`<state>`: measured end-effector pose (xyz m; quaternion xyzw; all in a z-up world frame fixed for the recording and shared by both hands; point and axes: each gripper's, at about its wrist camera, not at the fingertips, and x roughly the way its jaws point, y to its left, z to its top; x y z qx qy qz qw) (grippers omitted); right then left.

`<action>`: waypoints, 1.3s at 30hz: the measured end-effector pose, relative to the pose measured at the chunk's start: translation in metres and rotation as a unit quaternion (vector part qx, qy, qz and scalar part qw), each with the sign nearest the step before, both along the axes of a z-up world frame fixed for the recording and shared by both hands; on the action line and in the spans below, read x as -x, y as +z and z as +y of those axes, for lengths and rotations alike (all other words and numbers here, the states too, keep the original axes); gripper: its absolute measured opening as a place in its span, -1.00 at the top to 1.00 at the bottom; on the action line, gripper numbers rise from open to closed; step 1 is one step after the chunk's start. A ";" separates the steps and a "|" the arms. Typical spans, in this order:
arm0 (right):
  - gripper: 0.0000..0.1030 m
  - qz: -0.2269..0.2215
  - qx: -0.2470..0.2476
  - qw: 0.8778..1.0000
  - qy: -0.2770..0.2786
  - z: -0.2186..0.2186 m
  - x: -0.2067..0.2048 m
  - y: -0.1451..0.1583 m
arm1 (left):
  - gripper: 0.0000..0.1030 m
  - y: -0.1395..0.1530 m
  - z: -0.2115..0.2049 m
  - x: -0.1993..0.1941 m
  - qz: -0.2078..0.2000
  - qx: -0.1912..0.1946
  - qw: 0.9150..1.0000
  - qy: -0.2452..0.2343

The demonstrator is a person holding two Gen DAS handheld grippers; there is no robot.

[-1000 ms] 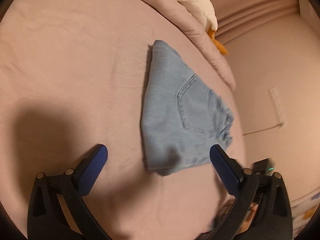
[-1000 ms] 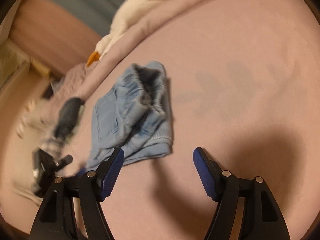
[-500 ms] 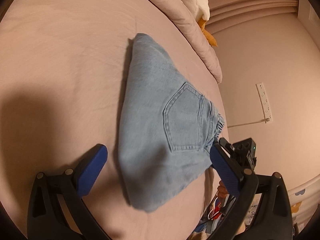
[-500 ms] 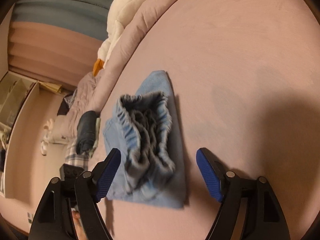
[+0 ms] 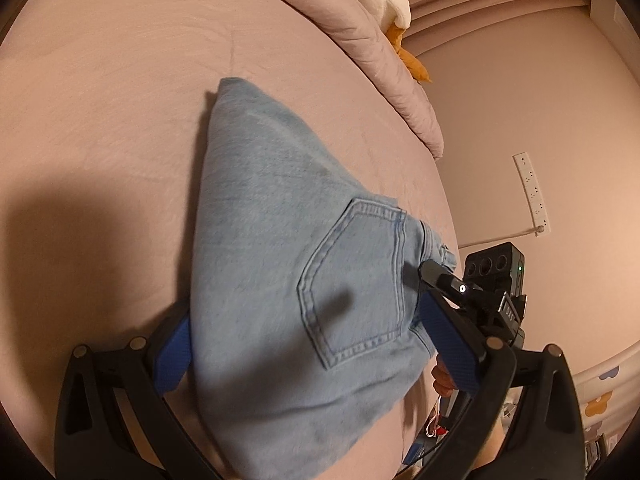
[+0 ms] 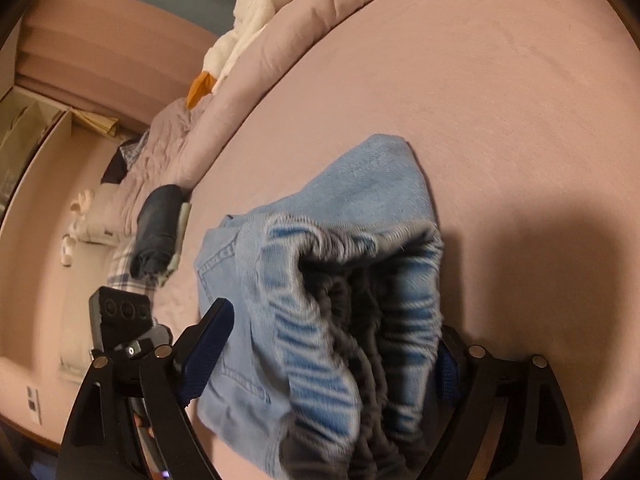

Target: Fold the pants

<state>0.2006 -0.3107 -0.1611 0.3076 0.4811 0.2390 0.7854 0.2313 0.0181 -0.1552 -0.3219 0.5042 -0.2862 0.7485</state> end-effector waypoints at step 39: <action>-0.24 -0.094 0.011 0.995 0.011 0.059 0.043 0.049 | -0.14 0.041 -0.013 0.051 -0.064 -0.151 0.985 0.052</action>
